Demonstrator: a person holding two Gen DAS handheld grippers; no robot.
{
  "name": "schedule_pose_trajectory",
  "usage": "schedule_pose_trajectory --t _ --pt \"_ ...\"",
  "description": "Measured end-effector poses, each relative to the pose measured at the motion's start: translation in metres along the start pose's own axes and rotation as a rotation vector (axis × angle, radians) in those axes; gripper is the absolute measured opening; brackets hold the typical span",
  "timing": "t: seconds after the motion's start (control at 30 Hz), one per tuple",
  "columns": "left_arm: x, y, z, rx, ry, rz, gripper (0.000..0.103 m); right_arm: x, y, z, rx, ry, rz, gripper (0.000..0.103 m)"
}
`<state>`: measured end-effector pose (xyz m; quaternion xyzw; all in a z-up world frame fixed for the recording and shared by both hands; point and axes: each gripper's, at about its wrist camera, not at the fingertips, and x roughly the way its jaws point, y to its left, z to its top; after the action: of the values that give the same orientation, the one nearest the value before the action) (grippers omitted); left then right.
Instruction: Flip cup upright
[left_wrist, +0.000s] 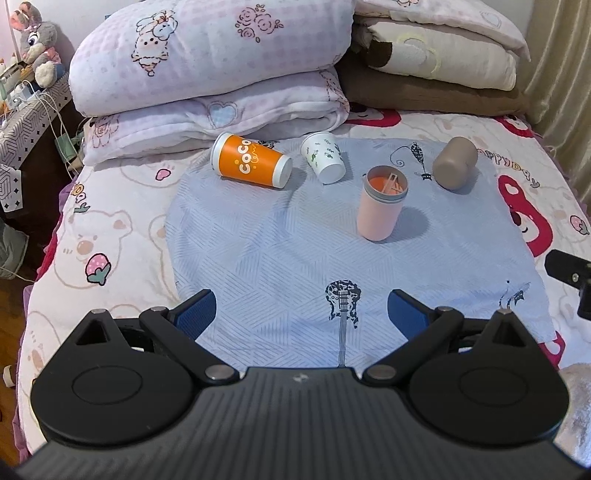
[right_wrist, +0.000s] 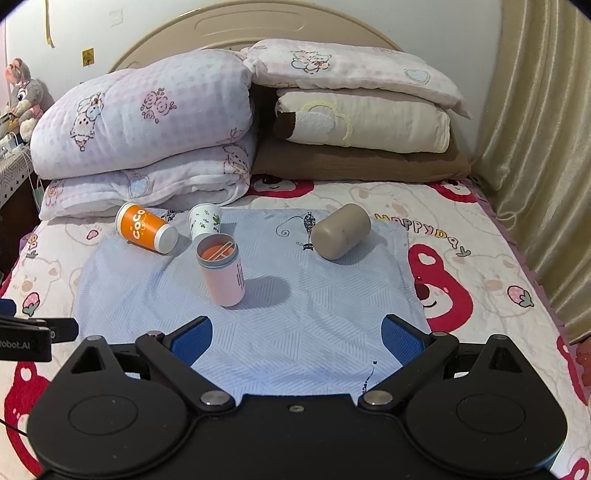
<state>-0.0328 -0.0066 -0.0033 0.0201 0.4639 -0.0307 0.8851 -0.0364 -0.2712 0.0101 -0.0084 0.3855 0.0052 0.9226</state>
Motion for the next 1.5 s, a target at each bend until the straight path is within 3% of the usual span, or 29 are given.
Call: schedule_pose_trajectory --t 1.5 --pt "0.0054 0.0032 -0.0019 -0.007 0.01 0.01 0.101 0.0023 -0.0078 -0.0043 0.009 0.007 -0.009 0.1"
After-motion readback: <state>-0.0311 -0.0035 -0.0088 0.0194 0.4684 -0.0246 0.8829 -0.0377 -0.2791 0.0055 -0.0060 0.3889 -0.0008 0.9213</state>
